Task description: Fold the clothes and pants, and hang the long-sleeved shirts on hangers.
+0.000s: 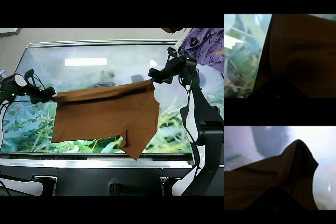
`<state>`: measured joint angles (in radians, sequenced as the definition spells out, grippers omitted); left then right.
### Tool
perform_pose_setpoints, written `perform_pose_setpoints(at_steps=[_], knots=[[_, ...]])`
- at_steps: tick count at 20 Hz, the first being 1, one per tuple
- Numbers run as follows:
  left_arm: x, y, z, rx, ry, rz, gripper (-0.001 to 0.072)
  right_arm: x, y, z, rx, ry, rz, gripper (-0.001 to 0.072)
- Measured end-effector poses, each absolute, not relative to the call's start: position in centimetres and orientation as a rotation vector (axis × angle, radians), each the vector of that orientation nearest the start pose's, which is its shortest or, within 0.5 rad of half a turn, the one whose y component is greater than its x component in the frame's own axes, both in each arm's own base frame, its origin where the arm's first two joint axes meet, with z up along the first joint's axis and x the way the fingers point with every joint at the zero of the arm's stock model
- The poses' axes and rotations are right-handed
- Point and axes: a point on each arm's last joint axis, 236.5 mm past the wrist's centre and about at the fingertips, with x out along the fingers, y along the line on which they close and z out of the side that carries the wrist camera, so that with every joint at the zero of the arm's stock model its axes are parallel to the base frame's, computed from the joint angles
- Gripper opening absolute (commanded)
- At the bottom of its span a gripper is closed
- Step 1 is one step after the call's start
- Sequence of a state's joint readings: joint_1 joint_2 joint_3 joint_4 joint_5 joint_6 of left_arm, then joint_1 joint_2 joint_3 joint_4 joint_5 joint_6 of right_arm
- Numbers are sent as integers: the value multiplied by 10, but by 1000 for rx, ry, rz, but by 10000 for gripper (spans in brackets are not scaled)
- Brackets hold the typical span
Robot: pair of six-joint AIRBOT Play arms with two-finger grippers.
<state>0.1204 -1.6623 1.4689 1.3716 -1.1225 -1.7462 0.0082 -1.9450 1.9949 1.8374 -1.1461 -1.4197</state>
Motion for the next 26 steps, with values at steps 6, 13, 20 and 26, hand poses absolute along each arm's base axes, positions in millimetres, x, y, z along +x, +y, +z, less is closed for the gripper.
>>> perform_pose_setpoints(at_steps=[6, 13, 20, 26], knots=[[430, 7, -77, -424, 1450, 131, 12, 550, 53, -8, 315, 1257, 50, 24], [427, 11, -99, -415, 1476, 148, 16, 536, 49, -36, 296, 1354, 28, 25], [440, 16, -101, -431, 1429, 167, 639, 532, 55, -68, 314, 1423, 42, 418], [439, 62, -36, -479, 1315, 241, 638, 514, 24, -17, 325, 1399, 99, 418]])
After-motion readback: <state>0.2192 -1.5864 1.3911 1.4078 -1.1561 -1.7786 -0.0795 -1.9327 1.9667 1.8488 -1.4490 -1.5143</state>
